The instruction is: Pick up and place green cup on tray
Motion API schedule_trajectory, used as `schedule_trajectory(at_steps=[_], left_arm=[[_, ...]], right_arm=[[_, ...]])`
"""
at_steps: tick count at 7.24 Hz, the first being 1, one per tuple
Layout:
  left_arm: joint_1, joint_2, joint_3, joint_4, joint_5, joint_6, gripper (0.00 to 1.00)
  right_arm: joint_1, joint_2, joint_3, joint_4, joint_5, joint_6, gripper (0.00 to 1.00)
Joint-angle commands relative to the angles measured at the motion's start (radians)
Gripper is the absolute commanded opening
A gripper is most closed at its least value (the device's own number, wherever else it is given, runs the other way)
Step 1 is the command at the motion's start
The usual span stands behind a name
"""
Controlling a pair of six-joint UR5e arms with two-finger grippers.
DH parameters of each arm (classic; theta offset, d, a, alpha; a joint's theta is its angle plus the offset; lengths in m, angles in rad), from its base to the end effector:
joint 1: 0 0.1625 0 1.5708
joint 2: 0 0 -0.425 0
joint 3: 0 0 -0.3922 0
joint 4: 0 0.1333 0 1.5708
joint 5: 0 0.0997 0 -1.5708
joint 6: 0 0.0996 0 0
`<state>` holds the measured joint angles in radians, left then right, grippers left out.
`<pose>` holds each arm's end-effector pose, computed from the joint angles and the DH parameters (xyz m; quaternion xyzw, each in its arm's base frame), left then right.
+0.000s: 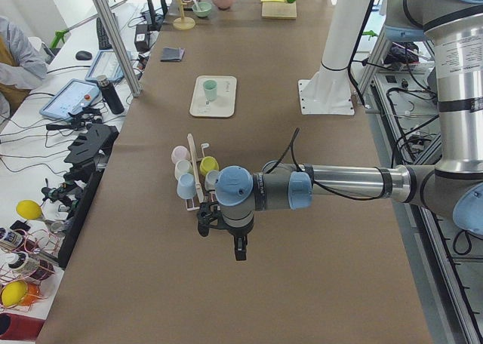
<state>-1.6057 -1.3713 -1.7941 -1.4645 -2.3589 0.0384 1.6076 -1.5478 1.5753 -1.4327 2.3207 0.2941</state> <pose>-0.0767 -0.3990 0.6479 -0.0240 0.3847 -0.0142 0.9226 0.0842 -0.5094 0.6321 0.0295 -0.3718 0.1229 0.9197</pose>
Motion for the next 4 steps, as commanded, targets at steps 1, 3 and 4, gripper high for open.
schedule_trajectory(at_steps=[1,3,4], left_arm=[[0.000,0.001,0.005,0.001,0.003,0.003,0.98],[0.000,0.001,0.004,0.003,0.006,0.003,0.98],[0.000,0.003,0.004,0.003,0.007,0.003,0.98]], right_arm=[[0.000,0.000,-0.001,0.000,0.002,-0.001,1.00],[0.000,0.000,-0.001,0.000,0.003,-0.003,1.00],[0.000,0.000,0.000,0.000,0.003,-0.004,1.00]])
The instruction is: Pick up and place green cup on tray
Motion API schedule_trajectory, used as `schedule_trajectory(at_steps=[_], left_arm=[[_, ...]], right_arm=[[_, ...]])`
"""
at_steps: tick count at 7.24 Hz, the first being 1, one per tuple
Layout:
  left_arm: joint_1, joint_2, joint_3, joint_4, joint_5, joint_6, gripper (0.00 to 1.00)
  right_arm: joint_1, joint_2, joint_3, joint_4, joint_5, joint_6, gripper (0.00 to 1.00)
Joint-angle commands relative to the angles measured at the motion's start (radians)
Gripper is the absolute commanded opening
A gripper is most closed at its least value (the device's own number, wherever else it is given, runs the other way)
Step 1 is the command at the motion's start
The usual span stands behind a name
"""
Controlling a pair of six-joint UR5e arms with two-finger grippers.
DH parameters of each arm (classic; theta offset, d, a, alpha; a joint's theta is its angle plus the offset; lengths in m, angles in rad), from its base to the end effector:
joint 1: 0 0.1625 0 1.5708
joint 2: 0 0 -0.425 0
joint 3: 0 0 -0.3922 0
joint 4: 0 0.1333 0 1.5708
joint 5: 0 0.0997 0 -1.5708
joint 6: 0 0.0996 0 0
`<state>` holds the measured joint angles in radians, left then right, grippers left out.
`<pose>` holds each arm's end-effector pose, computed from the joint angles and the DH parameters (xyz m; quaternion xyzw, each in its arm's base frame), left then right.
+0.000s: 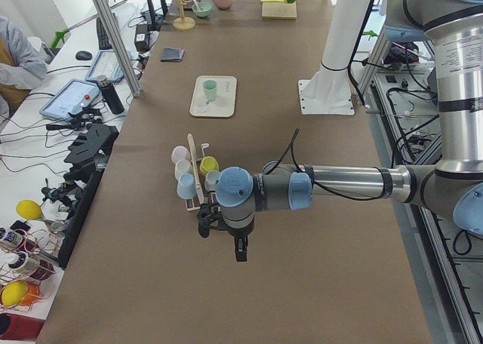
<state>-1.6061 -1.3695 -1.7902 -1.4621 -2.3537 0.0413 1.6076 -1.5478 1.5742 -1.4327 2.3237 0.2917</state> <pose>-0.0771 -0.3976 0.6512 -0.0272 0.3825 -0.0145 0.9235 0.0840 -0.5093 0.6324 0.0292 -0.3731 0.1218 0.9193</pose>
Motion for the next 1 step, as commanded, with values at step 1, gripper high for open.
schedule_trajectory(at_steps=[1], left_arm=[[0.000,0.003,0.000,0.000,0.002,0.000,0.98]], right_arm=[[0.000,0.000,0.003,-0.002,-0.001,-0.003,1.00]])
